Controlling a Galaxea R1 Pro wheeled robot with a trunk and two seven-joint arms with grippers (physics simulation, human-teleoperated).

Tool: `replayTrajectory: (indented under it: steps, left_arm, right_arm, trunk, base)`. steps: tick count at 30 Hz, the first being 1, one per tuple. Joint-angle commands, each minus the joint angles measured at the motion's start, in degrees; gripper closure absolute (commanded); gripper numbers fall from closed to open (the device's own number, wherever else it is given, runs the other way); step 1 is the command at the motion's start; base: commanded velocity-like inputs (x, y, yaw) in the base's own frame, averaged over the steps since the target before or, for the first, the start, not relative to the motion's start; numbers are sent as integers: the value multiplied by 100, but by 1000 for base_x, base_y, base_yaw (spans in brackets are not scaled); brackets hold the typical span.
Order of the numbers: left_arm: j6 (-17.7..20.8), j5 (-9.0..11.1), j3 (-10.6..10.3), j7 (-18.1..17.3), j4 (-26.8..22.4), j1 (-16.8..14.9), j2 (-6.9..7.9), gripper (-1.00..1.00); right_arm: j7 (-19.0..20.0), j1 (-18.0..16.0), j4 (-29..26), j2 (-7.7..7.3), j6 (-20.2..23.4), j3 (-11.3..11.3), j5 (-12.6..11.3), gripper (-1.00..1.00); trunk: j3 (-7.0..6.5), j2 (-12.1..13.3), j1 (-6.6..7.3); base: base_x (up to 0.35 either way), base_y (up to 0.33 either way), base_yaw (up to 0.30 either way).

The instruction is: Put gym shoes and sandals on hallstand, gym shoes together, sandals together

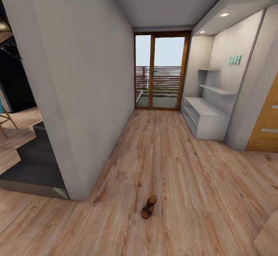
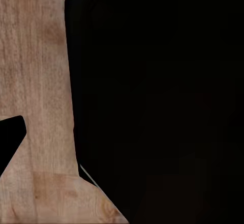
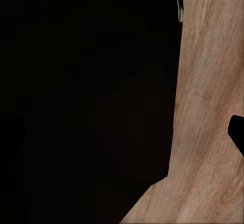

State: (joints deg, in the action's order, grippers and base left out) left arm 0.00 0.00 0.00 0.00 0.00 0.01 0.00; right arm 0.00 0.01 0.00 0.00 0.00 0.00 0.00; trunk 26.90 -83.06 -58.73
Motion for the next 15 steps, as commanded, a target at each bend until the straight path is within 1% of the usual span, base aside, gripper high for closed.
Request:
replayTrajectory:
  steps: [1,3,6,7,11,15]
  left_arm:
    - [-33,33,33,33,-33,-34,-33,-100]
    - [-98,97,98,50,-98,-100,-98,-100]
    - [-194,187,194,48,-196,-200,-94,-100]
    - [-226,153,215,47,-229,-233,-95,-100]
    - [-355,35,84,45,-360,-365,-105,-100]
    - [-483,9,-45,44,-490,-497,-105,-100]
  right_arm:
    - [-23,-34,-33,13,-33,4,4,-100]
    - [-12,-36,-98,5,-98,9,12,-100]
    - [-4,-36,-195,0,-194,12,17,-100]
    - [-2,-36,-228,-2,-226,13,19,-100]
    - [-4,-36,-357,-13,-354,12,6,-100]
    - [-8,-36,-487,-23,-483,-5,-20,-100]
  trunk:
    - [3,-2,0]
    - [3,-2,0]
    - [3,-2,0]
    - [3,-2,0]
    - [3,-2,0]
    - [3,-2,0]
  base:
    - [0,0,0]
    - [0,0,0]
    - [0,0,0]
    - [0,0,0]
    - [0,0,0]
    - [0,0,0]
